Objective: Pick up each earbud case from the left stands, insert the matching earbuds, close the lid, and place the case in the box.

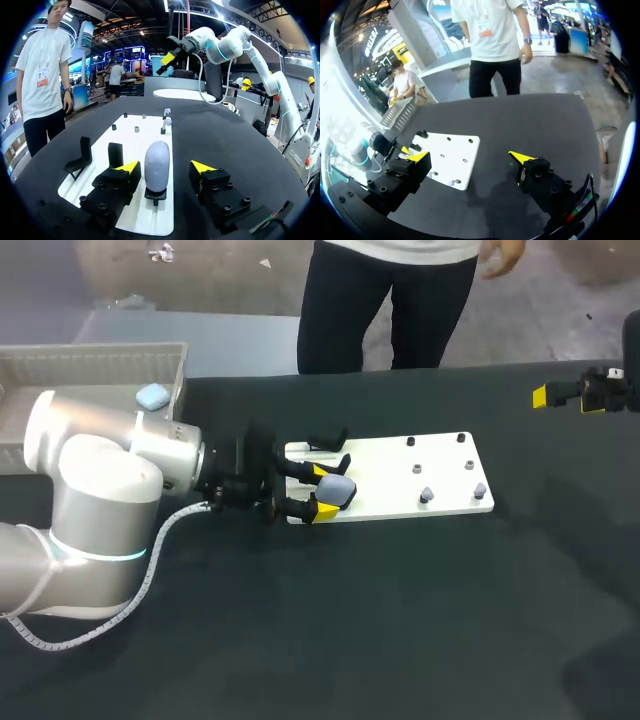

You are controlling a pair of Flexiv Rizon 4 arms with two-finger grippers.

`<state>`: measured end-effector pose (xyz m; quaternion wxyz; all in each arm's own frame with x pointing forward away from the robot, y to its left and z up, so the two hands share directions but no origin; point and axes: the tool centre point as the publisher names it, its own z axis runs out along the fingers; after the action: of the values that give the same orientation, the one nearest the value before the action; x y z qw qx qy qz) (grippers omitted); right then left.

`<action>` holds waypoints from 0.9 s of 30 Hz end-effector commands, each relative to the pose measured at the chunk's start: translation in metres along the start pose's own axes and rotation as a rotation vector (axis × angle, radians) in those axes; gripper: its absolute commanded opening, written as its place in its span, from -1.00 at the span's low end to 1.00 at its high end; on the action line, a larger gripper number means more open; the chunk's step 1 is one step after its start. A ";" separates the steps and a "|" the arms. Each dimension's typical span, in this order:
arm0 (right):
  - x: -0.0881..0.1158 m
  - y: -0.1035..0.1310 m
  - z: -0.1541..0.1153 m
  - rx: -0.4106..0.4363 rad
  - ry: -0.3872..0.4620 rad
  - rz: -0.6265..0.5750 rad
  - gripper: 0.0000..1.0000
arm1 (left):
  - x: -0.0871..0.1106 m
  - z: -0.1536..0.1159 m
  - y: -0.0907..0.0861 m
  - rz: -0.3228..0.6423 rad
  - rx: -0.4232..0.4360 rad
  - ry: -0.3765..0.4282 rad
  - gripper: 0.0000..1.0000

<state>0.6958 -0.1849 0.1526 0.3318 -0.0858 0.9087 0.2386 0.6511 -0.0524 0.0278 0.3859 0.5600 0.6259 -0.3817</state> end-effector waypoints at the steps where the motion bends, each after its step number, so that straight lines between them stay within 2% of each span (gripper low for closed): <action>1: 0.000 -0.001 0.002 -0.002 -0.001 -0.001 1.00 | 0.004 0.002 0.003 0.003 0.005 -0.011 0.18; 6: 0.000 -0.001 0.002 -0.002 -0.001 -0.001 1.00 | 0.004 0.002 0.004 0.006 0.008 -0.020 -0.02; 22: 0.000 -0.001 0.002 -0.002 -0.001 -0.001 1.00 | 0.003 0.005 0.006 0.007 0.029 -0.029 -0.16; 25: 0.000 -0.001 0.002 -0.002 -0.001 -0.001 1.00 | 0.003 0.005 0.006 0.007 0.030 -0.031 -0.27; 27: 0.000 -0.001 0.002 -0.002 -0.001 -0.001 1.00 | 0.003 0.005 0.006 0.008 0.032 -0.032 -0.26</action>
<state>0.6958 -0.1849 0.1526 0.3318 -0.0858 0.9087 0.2386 0.6555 -0.0546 0.0252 0.3865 0.5622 0.6136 -0.3976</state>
